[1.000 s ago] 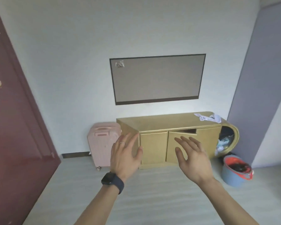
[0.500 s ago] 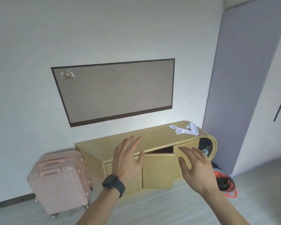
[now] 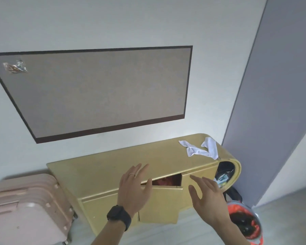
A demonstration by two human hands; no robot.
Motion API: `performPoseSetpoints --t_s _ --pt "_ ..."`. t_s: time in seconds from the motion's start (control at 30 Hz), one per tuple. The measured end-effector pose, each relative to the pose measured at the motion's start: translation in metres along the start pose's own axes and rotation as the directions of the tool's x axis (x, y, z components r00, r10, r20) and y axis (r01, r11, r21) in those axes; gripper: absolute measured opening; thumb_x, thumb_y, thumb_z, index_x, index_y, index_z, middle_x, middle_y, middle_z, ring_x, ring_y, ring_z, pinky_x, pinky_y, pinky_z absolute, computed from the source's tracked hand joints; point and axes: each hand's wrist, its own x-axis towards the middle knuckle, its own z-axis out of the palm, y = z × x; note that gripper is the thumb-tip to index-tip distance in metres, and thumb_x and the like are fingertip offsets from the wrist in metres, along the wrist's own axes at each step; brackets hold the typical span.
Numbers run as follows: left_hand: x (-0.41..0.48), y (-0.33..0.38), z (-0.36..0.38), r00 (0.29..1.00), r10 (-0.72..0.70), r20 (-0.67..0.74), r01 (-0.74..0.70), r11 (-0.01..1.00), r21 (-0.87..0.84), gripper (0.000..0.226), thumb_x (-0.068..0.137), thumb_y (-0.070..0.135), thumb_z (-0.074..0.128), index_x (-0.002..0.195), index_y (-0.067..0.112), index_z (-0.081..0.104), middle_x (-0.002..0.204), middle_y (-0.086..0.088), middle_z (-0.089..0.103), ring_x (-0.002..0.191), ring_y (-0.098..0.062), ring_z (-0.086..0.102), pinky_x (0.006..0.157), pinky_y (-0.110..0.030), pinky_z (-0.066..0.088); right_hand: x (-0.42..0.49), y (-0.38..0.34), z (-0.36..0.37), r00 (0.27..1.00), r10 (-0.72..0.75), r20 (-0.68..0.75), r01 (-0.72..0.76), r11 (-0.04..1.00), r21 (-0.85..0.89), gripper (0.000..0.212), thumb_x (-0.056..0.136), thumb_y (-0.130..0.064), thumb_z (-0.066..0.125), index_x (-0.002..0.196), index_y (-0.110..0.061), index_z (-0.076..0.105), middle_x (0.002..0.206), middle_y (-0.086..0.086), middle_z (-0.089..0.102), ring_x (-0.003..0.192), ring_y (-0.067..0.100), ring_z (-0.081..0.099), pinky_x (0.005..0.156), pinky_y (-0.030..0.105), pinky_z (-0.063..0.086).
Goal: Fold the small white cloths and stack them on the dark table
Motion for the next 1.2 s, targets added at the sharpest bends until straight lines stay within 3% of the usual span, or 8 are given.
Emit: performPoseSetpoints --t_s 0.13,0.4,0.57,0.7,0.93,1.1,1.2 --pt "0.063 -0.021 0.062 0.994 -0.047 0.094 0.051 0.998 -0.034 0.055 0.097 0.051 0.037 0.151 0.047 0.023 0.159 0.015 0.026 0.149 -0.009 0.011 0.121 -0.029 0.009 0.059 0.04 0.053 0.996 0.06 0.062 -0.06 0.998 -0.015 0.034 0.092 -0.04 0.06 0.125 -0.031 0.065 0.116 -0.01 0.068 0.123 0.02 0.053 0.093 0.042 0.05" --pt "0.194 -0.06 0.16 0.942 -0.088 0.324 0.089 0.996 0.012 0.056 0.098 0.048 0.038 0.151 0.045 0.023 0.16 0.01 0.025 0.149 -0.013 0.013 0.121 -0.033 0.012 0.169 0.098 0.135 0.958 0.218 0.185 -0.207 0.975 -0.078 0.036 0.092 -0.04 0.061 0.127 -0.031 0.063 0.118 -0.013 0.068 0.122 0.019 0.054 0.101 0.04 0.047" --pt "0.263 -0.072 0.213 0.903 -0.125 0.412 0.102 0.992 0.077 0.056 0.098 0.049 0.038 0.151 0.044 0.024 0.16 0.008 0.026 0.149 -0.015 0.016 0.121 -0.036 0.013 0.229 0.139 0.168 0.877 0.354 0.326 -0.325 0.935 -0.141 0.042 0.097 -0.043 0.051 0.136 -0.029 0.055 0.133 -0.012 0.06 0.132 0.017 0.043 0.109 0.036 0.036" --pt "0.312 -0.081 0.26 0.874 -0.161 0.459 0.124 0.986 0.111 0.056 0.097 0.049 0.039 0.151 0.043 0.025 0.16 0.006 0.026 0.149 -0.017 0.017 0.12 -0.038 0.015 0.285 0.182 0.208 0.809 0.406 0.425 -0.367 0.914 -0.174 0.044 0.096 -0.045 0.049 0.138 -0.03 0.051 0.134 -0.011 0.059 0.132 0.018 0.042 0.108 0.036 0.039" --pt "0.376 -0.094 0.337 0.775 -0.31 0.551 0.218 0.949 0.226 0.055 0.099 0.043 0.037 0.152 0.038 0.024 0.162 0.002 0.02 0.149 -0.02 0.014 0.12 -0.042 0.015 0.393 0.255 0.298 0.698 0.445 0.561 -0.364 0.895 -0.257 0.05 0.097 -0.046 0.046 0.141 -0.022 0.047 0.134 -0.001 0.058 0.125 0.026 0.048 0.101 0.042 0.044" --pt "0.4 -0.128 0.399 0.663 -0.407 0.628 0.3 0.913 0.276 0.06 0.1 0.048 0.037 0.154 0.042 0.012 0.165 0.004 0.005 0.151 -0.022 0.006 0.122 -0.046 0.011 0.449 0.299 0.369 0.689 0.509 0.515 -0.404 0.86 -0.311 0.051 0.097 -0.042 0.05 0.136 -0.01 0.047 0.132 0.015 0.055 0.117 0.036 0.054 0.092 0.045 0.046" --pt "0.394 -0.143 0.425 0.585 -0.452 0.673 0.333 0.891 0.309 0.064 0.099 0.055 0.033 0.154 0.046 0.003 0.165 0.007 -0.011 0.152 -0.021 -0.005 0.121 -0.05 0.005 0.456 0.312 0.396 0.647 0.609 0.459 -0.454 0.791 -0.41 0.053 0.097 -0.044 0.05 0.133 -0.007 0.043 0.131 0.015 0.046 0.121 0.035 0.044 0.089 0.047 0.045"
